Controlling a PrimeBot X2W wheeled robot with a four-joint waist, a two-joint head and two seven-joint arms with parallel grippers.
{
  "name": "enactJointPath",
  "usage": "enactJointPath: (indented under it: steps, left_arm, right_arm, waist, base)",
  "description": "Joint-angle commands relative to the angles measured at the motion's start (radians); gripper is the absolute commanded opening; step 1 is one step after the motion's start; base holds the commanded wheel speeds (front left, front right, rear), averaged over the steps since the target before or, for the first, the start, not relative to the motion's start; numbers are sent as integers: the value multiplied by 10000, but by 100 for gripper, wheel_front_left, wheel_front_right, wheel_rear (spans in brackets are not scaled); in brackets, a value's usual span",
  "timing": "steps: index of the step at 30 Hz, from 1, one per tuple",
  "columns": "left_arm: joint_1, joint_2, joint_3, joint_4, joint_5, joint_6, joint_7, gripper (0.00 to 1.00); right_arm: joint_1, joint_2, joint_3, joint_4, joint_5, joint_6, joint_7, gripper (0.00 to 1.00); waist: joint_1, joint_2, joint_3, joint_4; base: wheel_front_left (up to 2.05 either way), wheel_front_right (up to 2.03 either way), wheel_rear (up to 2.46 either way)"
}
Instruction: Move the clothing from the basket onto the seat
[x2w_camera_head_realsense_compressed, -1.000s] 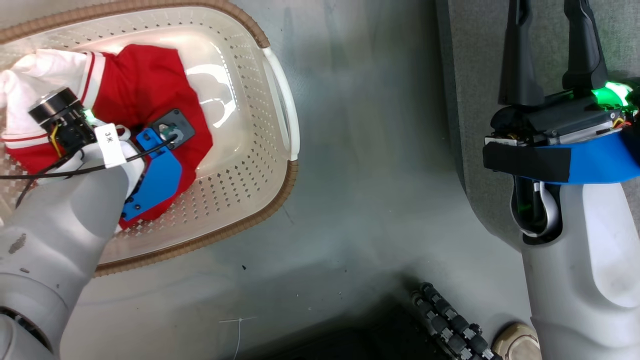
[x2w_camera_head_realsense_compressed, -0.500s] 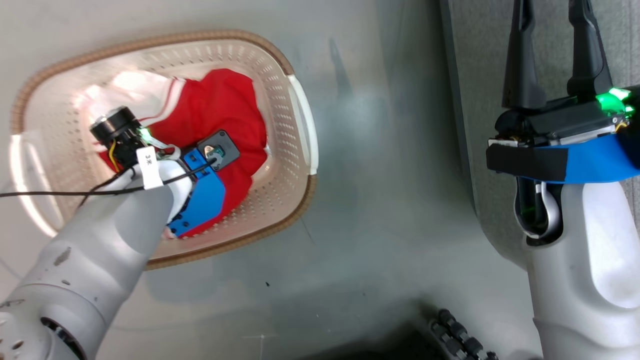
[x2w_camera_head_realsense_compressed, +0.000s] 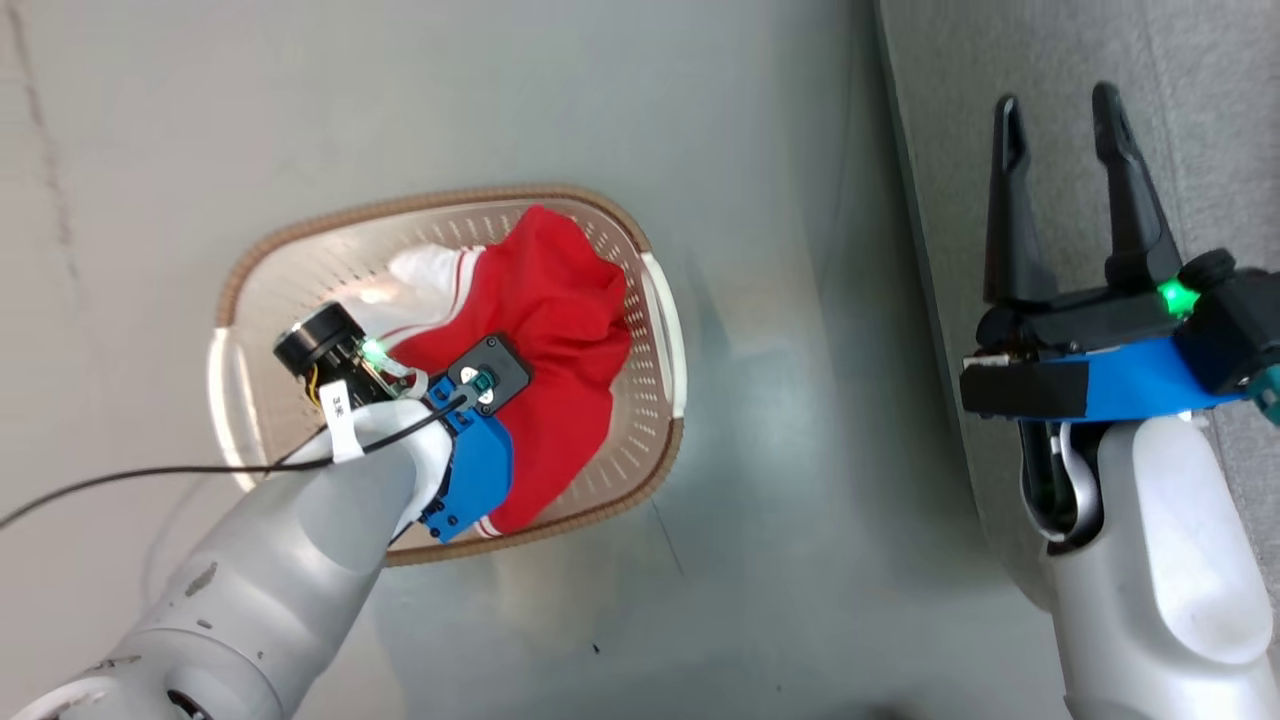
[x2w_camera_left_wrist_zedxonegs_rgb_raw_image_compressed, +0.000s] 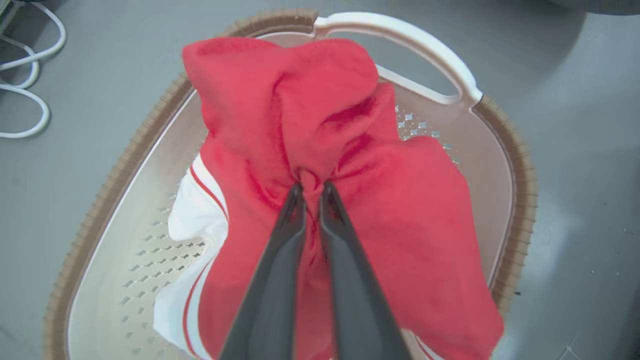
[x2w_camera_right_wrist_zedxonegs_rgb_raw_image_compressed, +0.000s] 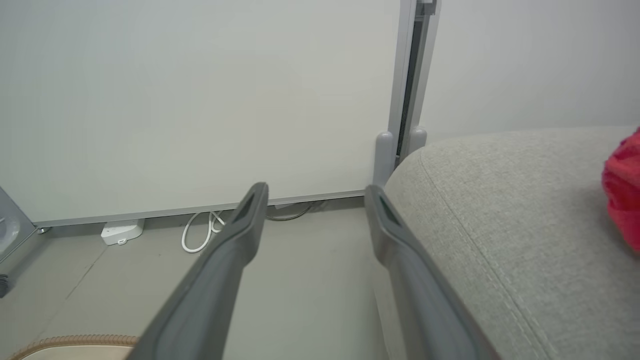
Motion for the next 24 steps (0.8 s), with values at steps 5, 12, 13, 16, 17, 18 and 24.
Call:
enactJointPath:
  steps: [5,12,13,16,17,18,24]
  left_arm:
    - [535,-227,291,-31,-493,14,-455,0]
    - [1091,-382,650,-481,-832,212,-681,0]
    - [1181,-385,703,-578,-875,248,-694,0]
    - [1435,-350,908,-1072,-912,374,-685,0]
    - [1510,-313,978,-1265,-920,434,-687,0]
    - [1594,-270,1056,-1458,-924,486,-686,0]
    - [2026,-67,1506,-2524,-895,747,-690,0]
  right_arm:
    - [656,-123,-116,313,-79,-17,-4,100]
    - [1408,-146,-93,635,-115,-17,-4,100]
    - [1515,-143,-94,671,-121,-17,-4,100]
    - [1891,-157,-133,784,-109,-17,-4,100]
    - [1992,-172,-162,817,-97,-18,-4,100]
    - [2098,-183,-178,842,-91,-18,-4,100]
    - [2671,-232,-301,973,-73,-18,-4,100]
  waist:
    - [0,0,-1493,566]
    - [0,0,-2728,823]
    - [0,0,-2905,857]
    - [0,0,-3408,958]
    - [0,0,-3561,994]
    - [0,0,-3700,1023]
    - [0,0,-4490,1190]
  base:
    - [0,0,0]
    - [0,0,0]
    - [0,0,0]
    - [0,0,0]
    - [0,0,0]
    - [0,0,0]
    - [0,0,0]
